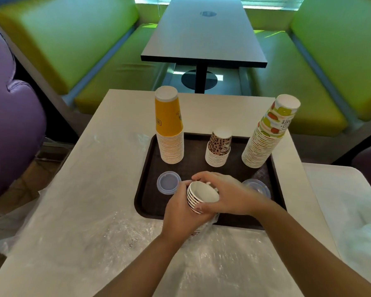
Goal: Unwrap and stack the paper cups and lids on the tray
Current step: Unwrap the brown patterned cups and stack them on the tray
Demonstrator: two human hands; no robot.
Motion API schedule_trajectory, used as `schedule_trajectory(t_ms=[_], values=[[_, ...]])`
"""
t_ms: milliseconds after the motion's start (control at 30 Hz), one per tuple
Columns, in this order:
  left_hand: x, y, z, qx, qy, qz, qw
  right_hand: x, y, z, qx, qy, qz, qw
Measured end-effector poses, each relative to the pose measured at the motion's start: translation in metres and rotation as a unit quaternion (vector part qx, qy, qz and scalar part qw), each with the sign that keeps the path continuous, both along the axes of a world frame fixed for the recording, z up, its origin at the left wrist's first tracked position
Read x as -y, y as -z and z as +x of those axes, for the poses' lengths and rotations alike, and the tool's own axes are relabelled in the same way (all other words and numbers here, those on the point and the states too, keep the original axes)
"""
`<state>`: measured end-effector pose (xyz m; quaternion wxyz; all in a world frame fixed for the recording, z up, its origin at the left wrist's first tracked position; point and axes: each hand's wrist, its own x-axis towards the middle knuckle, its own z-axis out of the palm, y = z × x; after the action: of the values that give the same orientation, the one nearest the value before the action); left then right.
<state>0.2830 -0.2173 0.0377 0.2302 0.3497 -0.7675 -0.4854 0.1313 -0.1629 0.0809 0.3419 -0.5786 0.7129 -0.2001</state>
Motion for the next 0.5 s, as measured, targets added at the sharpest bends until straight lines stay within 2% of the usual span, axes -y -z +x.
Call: schedule_trajectory(t_ms=[200, 333, 433, 500], values=[[-0.006, 0.002, 0.004, 0.020, 0.008, 0.006, 1.000, -0.004, -0.005, 0.002, -0.010, 0.009, -0.011, 1.000], [-0.006, -0.001, 0.005, -0.014, 0.015, 0.010, 1.000, -0.008, -0.018, -0.003, -0.010, 0.003, -0.032, 0.999], [-0.005, -0.004, 0.005, -0.031, 0.018, 0.008, 0.999, -0.010, -0.034, -0.013, 0.002, -0.026, -0.018, 0.999], [-0.005, -0.005, 0.004, -0.029, 0.025, -0.001, 0.999, -0.010, -0.042, -0.017, -0.038, -0.062, 0.010, 0.997]])
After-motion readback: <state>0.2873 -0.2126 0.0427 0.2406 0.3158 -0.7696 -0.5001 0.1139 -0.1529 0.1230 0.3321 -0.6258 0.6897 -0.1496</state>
